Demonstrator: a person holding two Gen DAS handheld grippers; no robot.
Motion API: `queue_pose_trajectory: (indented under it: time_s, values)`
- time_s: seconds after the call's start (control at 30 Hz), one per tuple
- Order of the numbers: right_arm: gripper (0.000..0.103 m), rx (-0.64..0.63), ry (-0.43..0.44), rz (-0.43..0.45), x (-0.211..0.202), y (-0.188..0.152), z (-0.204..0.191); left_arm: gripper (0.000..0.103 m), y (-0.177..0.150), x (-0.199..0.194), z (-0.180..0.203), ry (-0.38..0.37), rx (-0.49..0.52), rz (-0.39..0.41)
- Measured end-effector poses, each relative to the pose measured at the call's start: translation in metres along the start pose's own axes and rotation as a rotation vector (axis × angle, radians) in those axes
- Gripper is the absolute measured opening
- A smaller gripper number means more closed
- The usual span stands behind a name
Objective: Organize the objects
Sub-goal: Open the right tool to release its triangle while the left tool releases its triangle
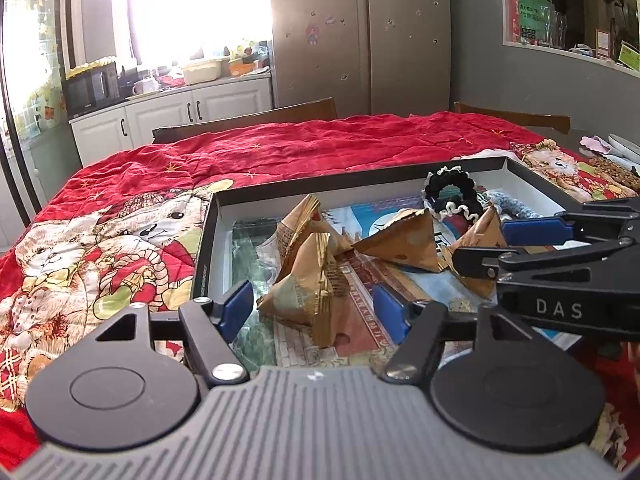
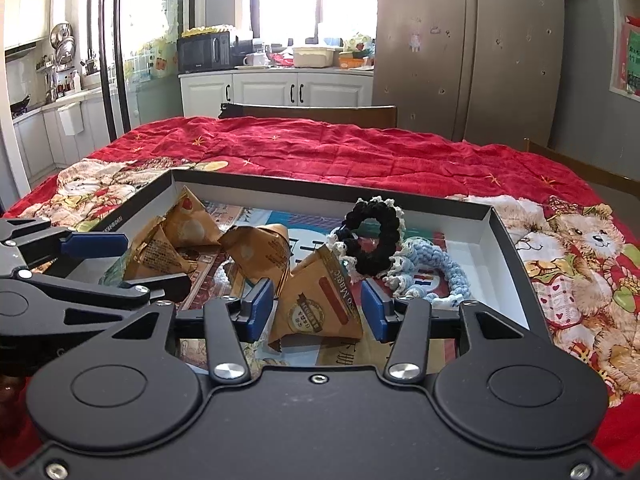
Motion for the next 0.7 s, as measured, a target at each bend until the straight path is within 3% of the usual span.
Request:
queue_pose_trajectory:
  time_s: [0.7]
  values:
    - [0.048,0.034,0.011,0.074,-0.035,0.009,0.007,0.081,0.002,-0.016,0.001,-0.026,-0.022,0.031]
Point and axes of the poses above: each gripper's, at about its wrist camera, not at the fingertips, and x roughly the way its jaws point, z to its right, y to its top, the point moved 6 cm from there along x, roughly the way its jaws point, and after that the axes turned 2 degrees about -x, right-handed, at the moved point
